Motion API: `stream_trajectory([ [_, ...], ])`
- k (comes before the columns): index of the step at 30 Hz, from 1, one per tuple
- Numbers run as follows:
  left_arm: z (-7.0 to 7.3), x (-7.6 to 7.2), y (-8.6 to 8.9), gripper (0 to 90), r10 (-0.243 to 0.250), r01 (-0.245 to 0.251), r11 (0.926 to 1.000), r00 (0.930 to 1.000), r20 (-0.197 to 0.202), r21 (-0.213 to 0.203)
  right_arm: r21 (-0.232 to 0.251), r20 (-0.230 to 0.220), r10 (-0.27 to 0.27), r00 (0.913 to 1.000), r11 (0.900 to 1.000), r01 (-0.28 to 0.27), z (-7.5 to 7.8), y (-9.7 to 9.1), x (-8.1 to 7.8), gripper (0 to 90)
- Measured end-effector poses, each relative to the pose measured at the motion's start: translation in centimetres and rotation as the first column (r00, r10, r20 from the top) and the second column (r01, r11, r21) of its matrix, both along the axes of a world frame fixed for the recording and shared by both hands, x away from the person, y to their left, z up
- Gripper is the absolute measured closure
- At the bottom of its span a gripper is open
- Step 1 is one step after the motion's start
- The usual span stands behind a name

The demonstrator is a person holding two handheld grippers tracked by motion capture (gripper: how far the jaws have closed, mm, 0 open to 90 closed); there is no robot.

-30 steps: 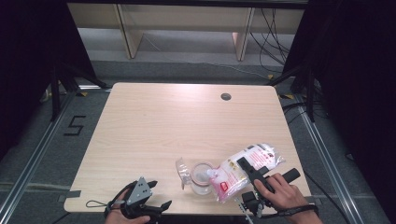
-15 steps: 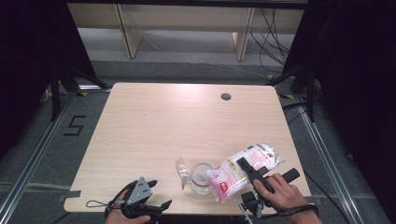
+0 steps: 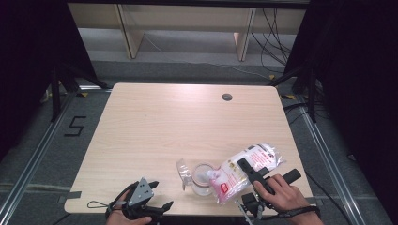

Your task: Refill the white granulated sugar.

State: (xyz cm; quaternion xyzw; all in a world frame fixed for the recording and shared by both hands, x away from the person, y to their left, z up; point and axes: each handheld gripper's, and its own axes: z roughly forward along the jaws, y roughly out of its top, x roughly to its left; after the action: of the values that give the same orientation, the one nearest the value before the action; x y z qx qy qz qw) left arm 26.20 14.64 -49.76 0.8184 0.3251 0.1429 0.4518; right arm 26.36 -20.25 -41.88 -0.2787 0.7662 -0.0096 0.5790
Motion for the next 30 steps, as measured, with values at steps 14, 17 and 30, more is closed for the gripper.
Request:
stream_trajectory([
  [14,-0.03,0.05,0.04,17.4,-0.002,0.002,1.0,1.0,-0.003,0.007,-0.051,0.03,0.023,0.9993,0.9985,-0.022,0.11,0.11,0.05,57.6],
  [17,-0.02,0.06,0.04,17.3,-0.003,0.003,1.0,1.0,-0.002,0.006,-0.051,0.03,0.021,0.9993,0.9985,-0.019,0.13,0.12,0.03,57.6],
  [30,0.0,0.06,0.05,17.4,-0.004,0.004,1.0,1.0,0.0,0.009,-0.059,0.032,0.009,0.9995,0.9982,-0.007,-0.06,0.21,-0.07,57.9],
])
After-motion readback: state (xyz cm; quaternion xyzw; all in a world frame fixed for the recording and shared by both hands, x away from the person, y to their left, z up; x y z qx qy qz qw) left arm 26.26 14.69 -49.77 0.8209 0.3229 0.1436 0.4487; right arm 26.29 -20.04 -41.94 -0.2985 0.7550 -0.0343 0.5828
